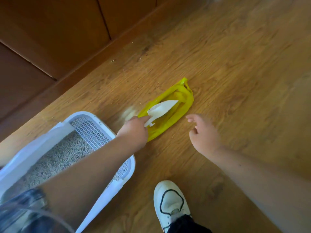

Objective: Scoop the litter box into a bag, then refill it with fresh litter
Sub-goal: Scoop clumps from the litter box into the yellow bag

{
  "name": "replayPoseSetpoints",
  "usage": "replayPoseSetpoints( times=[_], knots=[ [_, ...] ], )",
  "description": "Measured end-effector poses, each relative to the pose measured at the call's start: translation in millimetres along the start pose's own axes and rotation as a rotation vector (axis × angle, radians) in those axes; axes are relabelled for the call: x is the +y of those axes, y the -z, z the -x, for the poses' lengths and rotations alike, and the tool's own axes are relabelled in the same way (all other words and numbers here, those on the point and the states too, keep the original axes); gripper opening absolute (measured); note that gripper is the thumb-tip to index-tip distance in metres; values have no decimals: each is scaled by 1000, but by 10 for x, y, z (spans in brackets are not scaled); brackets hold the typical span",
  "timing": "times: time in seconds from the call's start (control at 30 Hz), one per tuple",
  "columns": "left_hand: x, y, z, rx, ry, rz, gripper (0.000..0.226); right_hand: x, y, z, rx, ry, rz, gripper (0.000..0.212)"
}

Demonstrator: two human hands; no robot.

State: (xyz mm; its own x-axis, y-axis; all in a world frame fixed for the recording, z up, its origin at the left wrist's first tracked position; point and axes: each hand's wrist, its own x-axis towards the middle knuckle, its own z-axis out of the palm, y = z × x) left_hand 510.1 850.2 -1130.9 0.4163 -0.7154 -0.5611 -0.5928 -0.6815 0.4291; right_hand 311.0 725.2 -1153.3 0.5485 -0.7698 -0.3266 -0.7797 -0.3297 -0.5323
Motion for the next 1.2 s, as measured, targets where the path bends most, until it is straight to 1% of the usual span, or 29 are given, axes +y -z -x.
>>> replayPoseSetpoints(
  times=[0.1,0.27,0.33,0.47,0.6,0.67,0.77,0.83,0.9,0.97,1.03,1.13,1.2],
  knots=[
    [-66,88,53,28,30,44,46,-39,-31,-20,-24,10,24,49],
    [-318,373,264,55,98,277,30,-339,-174,-129,-22,107,16,48],
    [-480,505,393,30,115,342,26,-556,-260,-164,-35,133,20,48],
    [-941,725,716,-57,110,411,27,-1054,-528,-231,-64,256,14,47],
    [-1558,808,1124,-113,87,525,10,-1562,-845,-217,-169,388,-4,45],
    [-1835,841,1320,-87,102,552,6,-1797,-1021,-203,-211,476,-18,44],
    [-2179,893,1584,-29,179,520,13,-2060,-1296,-204,-232,641,21,43],
    [-2381,872,1738,-55,237,487,13,-2145,-1457,-190,-252,702,62,43],
    [-2564,783,1863,-126,282,397,13,-2159,-1594,-135,-254,746,120,43],
    [-2713,657,1960,-215,317,311,12,-2125,-1693,-68,-206,814,208,42],
    [-2823,552,2040,-302,350,267,15,-2088,-1755,-26,-152,887,303,42],
    [-2863,492,2120,-400,380,186,13,-2104,-1779,-11,-120,899,372,47],
    [-2816,497,2128,-420,396,95,13,-2121,-1775,-9,-103,901,383,48]
  ],
)
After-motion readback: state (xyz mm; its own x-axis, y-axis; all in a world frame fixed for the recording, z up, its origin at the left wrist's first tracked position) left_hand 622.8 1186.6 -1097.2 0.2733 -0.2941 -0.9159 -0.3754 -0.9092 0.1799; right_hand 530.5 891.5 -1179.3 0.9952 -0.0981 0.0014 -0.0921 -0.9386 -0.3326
